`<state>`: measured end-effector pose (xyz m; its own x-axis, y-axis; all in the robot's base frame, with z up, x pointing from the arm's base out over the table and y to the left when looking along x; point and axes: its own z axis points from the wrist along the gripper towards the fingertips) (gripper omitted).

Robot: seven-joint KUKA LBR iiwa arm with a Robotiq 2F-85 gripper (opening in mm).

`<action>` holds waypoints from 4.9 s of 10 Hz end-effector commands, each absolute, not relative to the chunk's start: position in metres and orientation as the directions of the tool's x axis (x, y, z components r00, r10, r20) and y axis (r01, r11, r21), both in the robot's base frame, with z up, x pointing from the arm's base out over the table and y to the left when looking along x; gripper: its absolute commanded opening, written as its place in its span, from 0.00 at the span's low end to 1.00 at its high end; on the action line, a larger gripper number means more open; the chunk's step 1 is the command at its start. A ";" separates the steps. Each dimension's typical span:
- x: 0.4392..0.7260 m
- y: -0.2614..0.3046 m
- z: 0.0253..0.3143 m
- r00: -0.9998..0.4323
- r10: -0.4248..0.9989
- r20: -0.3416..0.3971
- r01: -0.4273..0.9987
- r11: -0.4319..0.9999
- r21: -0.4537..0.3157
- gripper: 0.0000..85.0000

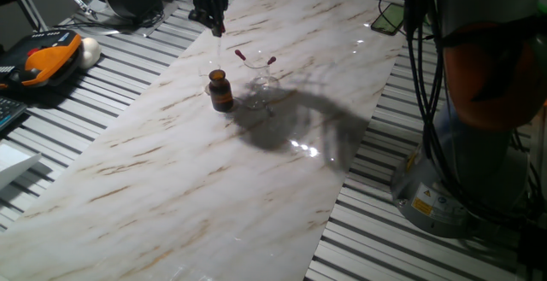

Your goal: Transfer liquid using a dropper

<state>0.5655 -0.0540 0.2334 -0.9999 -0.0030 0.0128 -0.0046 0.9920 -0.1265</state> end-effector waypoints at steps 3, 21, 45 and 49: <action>0.581 -0.056 0.215 -1.000 -0.013 -0.013 -0.011 0.992 -0.129 0.00; 0.601 -0.070 0.136 -0.995 -0.070 -0.070 -0.060 0.989 -0.136 0.00; 0.602 -0.071 0.127 -0.993 -0.083 -0.084 -0.069 0.985 -0.157 0.20; 0.602 -0.071 0.127 -0.993 -0.080 -0.084 -0.066 0.985 -0.162 0.40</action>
